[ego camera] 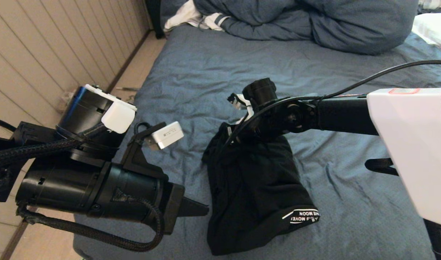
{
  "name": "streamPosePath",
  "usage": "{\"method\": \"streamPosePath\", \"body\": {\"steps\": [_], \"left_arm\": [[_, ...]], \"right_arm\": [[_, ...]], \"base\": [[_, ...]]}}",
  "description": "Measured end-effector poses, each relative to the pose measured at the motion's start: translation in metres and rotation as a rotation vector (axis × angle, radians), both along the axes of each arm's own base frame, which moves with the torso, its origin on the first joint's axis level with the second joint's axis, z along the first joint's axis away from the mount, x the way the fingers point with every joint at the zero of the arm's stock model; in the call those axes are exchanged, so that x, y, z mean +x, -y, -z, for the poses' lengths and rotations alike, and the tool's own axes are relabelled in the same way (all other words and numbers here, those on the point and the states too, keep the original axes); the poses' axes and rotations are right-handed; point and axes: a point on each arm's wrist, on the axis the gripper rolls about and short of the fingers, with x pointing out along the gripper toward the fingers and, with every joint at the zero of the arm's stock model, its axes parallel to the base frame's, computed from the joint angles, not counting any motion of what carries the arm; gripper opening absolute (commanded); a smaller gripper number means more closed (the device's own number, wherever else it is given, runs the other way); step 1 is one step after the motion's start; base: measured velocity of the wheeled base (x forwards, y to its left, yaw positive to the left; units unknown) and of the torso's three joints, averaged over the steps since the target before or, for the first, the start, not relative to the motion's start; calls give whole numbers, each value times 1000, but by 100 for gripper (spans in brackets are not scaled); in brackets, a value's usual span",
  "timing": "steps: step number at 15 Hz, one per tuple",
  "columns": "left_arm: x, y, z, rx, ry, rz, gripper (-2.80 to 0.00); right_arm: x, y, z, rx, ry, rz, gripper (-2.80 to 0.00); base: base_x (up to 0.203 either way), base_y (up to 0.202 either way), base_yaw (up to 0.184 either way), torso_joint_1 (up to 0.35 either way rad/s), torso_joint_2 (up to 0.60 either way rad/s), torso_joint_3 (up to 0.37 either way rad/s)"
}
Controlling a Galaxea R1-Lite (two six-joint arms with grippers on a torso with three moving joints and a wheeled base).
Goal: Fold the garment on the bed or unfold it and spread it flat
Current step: Fold the black T-shirt
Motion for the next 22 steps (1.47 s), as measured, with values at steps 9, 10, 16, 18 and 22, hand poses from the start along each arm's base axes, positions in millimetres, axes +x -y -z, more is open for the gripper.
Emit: {"method": "streamPosePath", "body": {"steps": [9, 10, 16, 18, 22], "left_arm": [[19, 21, 2, 1, 99, -53, -280], [25, 30, 9, 24, 110, -51, -280], [79, 89, 46, 51, 193, -66, -280], [91, 101, 56, 38, 208, -72, -280], [120, 97, 70, 54, 183, -137, -280]], "right_arm": [[-66, 48, -57, 24, 40, 16, -280], [-74, 53, -58, 20, 32, 17, -280], [-119, 84, -41, -28, -57, 25, -280], [-133, 92, -32, -41, -90, 17, -280], [-154, 102, -4, -51, -129, -11, -280]], "base": [[0, 0, 0, 0, 0, 0], [0, 0, 0, 0, 0, 0], [0, 0, 0, 0, 0, 0], [0, 0, 0, 0, 0, 0], [0, 0, 0, 0, 0, 0]]}}
